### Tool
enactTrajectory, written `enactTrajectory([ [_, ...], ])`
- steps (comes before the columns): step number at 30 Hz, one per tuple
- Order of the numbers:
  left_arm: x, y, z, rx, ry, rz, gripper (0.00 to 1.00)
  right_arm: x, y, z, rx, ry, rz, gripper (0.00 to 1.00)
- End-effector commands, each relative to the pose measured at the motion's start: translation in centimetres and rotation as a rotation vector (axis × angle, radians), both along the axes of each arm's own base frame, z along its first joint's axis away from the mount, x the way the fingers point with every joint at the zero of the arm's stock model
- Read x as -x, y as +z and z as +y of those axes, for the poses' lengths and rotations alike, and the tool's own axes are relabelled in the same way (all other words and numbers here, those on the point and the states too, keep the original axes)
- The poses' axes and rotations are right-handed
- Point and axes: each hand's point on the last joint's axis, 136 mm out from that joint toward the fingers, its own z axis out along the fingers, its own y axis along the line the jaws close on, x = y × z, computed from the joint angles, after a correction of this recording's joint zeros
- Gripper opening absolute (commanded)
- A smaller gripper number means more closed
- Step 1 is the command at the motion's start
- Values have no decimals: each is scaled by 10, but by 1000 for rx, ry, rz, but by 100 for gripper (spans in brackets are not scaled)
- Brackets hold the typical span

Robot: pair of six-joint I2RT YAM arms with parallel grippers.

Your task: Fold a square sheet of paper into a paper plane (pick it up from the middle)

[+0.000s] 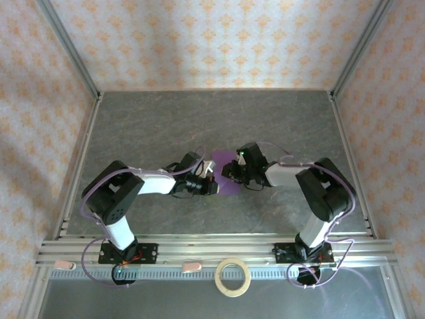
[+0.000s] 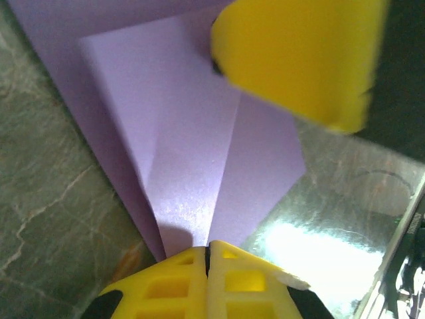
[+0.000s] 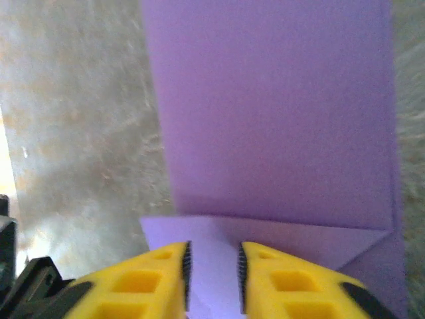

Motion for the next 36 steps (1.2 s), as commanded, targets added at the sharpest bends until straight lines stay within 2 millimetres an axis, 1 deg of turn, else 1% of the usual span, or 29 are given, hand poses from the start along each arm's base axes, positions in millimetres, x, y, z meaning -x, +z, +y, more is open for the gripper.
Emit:
enactTrajectory([
  [1, -24, 50, -11, 41, 21, -117, 0, -7, 24, -28, 16, -133, -23, 39],
  [2, -32, 57, -12, 42, 34, -137, 0, -4, 25, -36, 3, -164, -2, 41],
  [4, -47, 58, -11, 26, 57, -156, 0, 5, 24, -44, -18, -178, 35, 41],
  [7, -62, 41, -11, -41, 53, -146, 0, 21, 15, -49, 7, -162, 103, 42],
  [10, -71, 25, -13, -89, 41, -141, 0, 40, 5, -40, -38, -112, 208, 43],
  [12, -75, 12, -9, -136, 44, -138, 0, 52, -2, -33, -60, -81, 260, 45],
  [15, -74, -4, -5, -172, 41, -124, 0, 58, -10, -32, -30, -70, 275, 45],
  [20, -64, -22, 0, -177, 32, -100, 0, 61, -15, -27, -27, -63, 289, 46],
  [24, -57, -25, -1, -160, 16, -90, 0, 58, -22, -28, 3, -85, 297, 46],
  [28, -55, -28, -1, -158, 10, -85, 0, 53, -29, -32, 44, -113, 300, 48],
  [32, -55, -27, -2, -156, 1, -87, 0, 42, -24, -23, 23, -114, 278, 50],
  [36, -55, -26, -3, -152, -4, -90, 0, 25, -6, -8, -43, -95, 203, 53],
])
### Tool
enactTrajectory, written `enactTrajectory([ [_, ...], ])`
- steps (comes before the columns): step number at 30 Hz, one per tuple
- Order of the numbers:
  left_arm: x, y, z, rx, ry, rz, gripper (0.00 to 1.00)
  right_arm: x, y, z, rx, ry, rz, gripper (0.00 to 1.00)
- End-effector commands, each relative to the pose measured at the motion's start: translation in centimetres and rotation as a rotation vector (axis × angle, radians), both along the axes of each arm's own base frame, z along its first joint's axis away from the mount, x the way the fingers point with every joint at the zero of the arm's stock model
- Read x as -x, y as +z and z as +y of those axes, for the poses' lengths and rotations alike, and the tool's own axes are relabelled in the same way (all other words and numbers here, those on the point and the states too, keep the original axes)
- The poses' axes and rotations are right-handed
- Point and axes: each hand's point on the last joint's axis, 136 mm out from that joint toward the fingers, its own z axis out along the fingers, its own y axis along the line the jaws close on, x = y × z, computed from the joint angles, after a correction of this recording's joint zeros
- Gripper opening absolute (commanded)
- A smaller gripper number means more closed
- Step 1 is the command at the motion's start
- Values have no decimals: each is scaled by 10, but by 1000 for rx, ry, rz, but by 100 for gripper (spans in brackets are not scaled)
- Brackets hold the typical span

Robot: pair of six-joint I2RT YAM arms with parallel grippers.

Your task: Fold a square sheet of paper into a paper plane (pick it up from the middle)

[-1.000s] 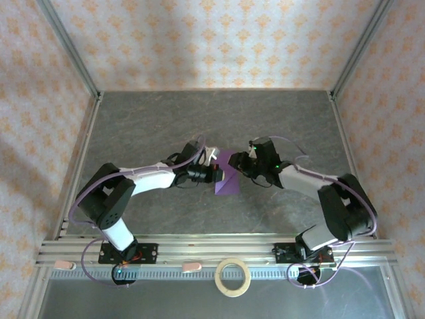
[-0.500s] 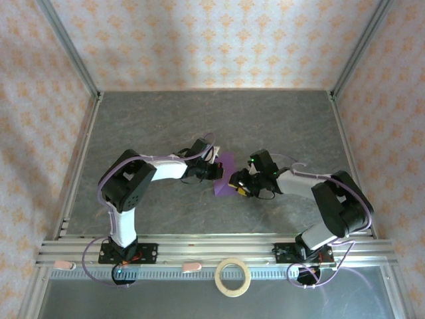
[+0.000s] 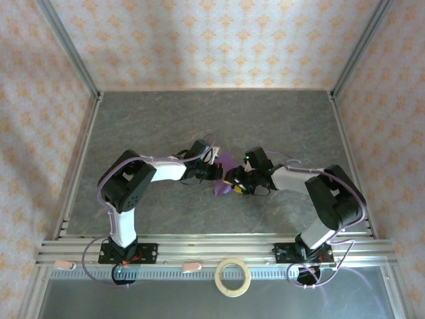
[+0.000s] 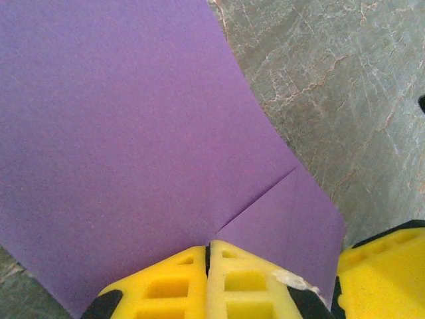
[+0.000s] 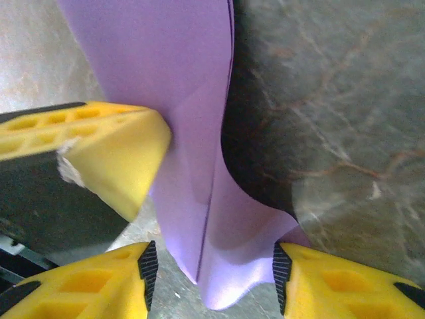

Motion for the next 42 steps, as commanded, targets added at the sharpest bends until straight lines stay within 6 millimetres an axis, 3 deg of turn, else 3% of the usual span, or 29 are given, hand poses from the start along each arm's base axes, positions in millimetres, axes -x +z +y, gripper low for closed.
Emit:
enactTrajectory([
  [1, 14, -15, 8, -34, -27, 43, 0, -21, 10, 6, -10, -30, -77, 53],
  [11, 20, -30, 11, -52, -37, 73, 0, -51, 20, 5, -98, -53, -156, 52],
  [18, 20, -29, 10, -44, -36, 74, 0, -60, 15, 10, -110, 0, -168, 40],
  [26, 16, -19, 6, -24, -34, 61, 0, -62, 2, 1, -78, 0, -168, 26],
  [32, 15, -14, 2, -2, -40, 59, 0, -66, 8, -3, -70, -5, -233, 8],
  [35, 9, 14, -3, 44, -30, 14, 0, -69, 16, -7, -51, -10, -289, 3],
  [39, 3, 55, -5, 126, 8, -65, 16, -73, 45, -17, -9, -18, -413, 0],
  [42, -2, 94, 4, 172, 82, -159, 25, -76, 68, -36, 172, -36, -531, 0],
])
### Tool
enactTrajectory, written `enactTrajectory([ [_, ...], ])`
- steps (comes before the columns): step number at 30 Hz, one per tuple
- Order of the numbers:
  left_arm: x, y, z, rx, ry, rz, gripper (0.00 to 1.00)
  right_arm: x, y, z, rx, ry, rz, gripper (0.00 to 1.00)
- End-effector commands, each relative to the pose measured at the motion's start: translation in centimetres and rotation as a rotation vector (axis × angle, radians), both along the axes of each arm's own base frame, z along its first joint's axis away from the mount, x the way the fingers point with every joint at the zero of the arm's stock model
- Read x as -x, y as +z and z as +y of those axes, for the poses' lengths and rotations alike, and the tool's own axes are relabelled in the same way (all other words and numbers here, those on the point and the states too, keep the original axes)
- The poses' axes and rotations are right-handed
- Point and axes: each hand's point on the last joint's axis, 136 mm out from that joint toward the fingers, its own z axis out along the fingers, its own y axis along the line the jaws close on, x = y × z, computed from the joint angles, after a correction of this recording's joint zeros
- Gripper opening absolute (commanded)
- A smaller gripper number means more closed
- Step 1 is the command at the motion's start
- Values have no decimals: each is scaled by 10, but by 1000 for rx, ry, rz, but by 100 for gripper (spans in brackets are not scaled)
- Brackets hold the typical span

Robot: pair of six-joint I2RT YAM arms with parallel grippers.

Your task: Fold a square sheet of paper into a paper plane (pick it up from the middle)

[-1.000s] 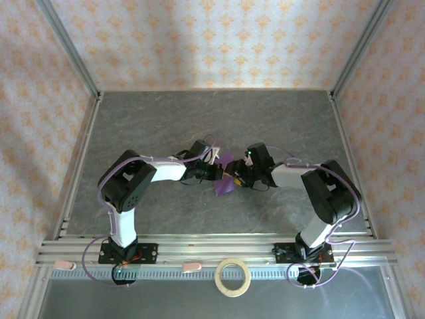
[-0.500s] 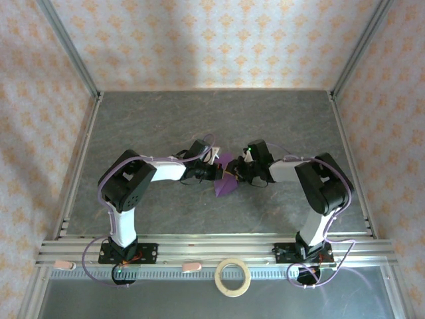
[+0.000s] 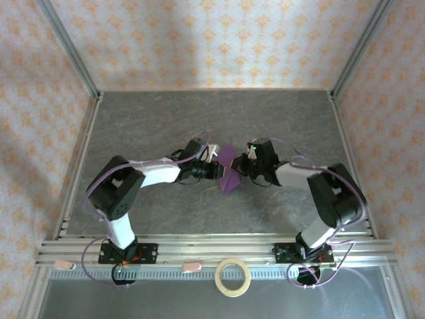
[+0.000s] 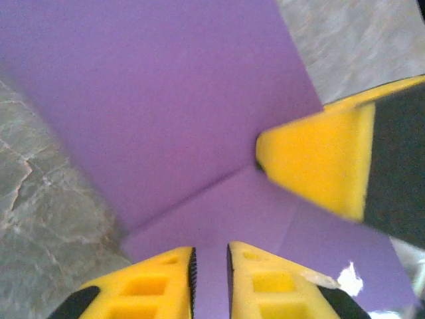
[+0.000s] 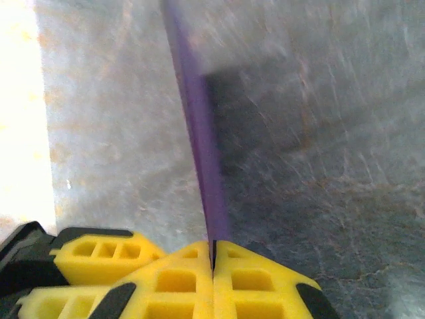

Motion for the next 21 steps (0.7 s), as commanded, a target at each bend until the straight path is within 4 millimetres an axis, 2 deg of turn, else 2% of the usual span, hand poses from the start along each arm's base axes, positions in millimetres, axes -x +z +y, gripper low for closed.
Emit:
enactTrajectory([
  [1, -12, 56, 10, 80, 114, -138, 27, -11, 34, -27, 269, -69, -212, 0],
  [4, -17, 78, 41, 83, 252, -199, 30, -5, 50, -46, 609, -93, -315, 0],
  [6, -18, 83, 66, 84, 352, -197, 30, -1, 58, -66, 799, -149, -325, 0],
  [10, -14, 78, 124, 66, 544, -174, 31, 5, 77, -108, 1108, -295, -336, 0],
  [12, -10, 72, 150, 47, 621, -159, 31, 8, 85, -118, 1183, -347, -334, 0],
  [14, -4, 67, 172, 31, 682, -149, 32, 8, 85, -119, 1211, -359, -327, 0],
  [17, 5, 59, 203, 15, 773, -135, 32, 9, 77, -110, 1251, -349, -334, 0],
  [21, 17, 53, 236, 27, 879, -131, 33, 9, 50, -84, 1296, -290, -318, 0],
])
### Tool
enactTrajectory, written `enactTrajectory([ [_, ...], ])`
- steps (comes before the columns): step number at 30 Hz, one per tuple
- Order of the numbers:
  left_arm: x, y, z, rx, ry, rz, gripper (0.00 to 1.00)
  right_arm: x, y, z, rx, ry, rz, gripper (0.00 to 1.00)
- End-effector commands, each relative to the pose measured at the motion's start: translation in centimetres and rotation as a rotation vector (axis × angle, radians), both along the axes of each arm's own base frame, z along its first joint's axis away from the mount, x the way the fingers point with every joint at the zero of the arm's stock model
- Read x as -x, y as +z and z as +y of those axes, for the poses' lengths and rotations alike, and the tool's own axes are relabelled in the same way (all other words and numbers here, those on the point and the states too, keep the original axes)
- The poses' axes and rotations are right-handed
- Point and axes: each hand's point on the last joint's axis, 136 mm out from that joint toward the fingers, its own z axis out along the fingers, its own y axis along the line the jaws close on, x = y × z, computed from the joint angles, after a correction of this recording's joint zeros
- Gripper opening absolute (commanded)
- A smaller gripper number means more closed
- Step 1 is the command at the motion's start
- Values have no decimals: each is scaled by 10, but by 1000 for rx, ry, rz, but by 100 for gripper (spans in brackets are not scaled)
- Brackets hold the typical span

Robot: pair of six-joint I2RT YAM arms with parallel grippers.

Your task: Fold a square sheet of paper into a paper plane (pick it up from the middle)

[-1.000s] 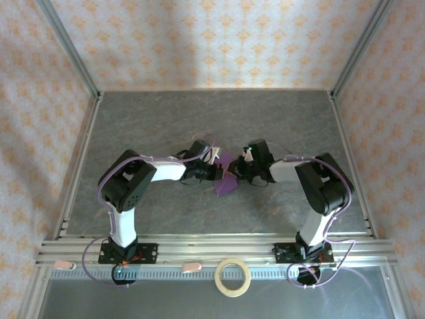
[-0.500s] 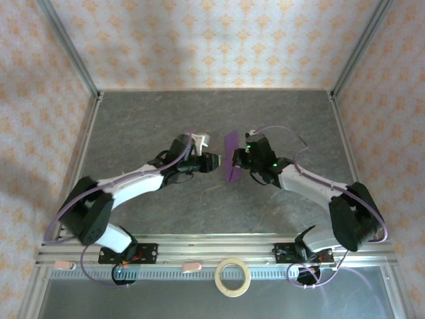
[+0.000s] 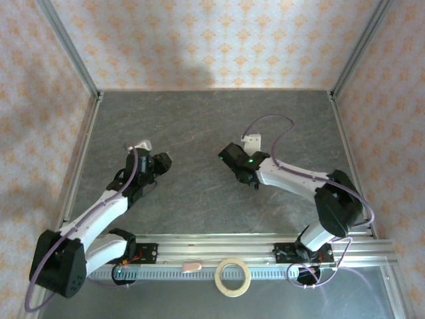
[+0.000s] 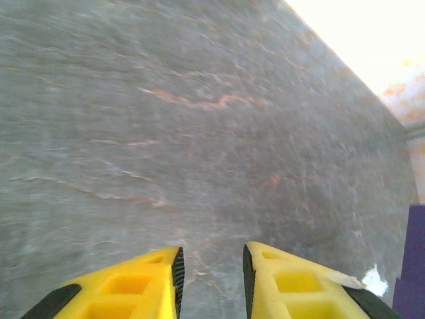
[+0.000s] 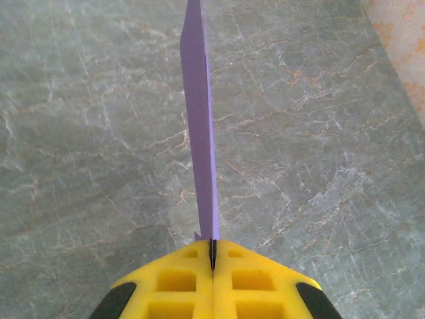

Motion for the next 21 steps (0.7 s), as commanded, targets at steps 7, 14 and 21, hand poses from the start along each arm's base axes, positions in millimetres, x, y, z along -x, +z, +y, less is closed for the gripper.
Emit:
enactTrajectory([
  [7, 29, 0, 43, -17, 135, 19, 35, 6, -48, 71, 100, 67, 79, 2],
  [14, 36, 12, 45, -15, 144, -10, 41, 16, -70, 163, -254, 256, 265, 22],
  [21, 27, 19, -2, 118, -98, -66, 43, 18, -5, 180, -752, 442, 262, 58],
])
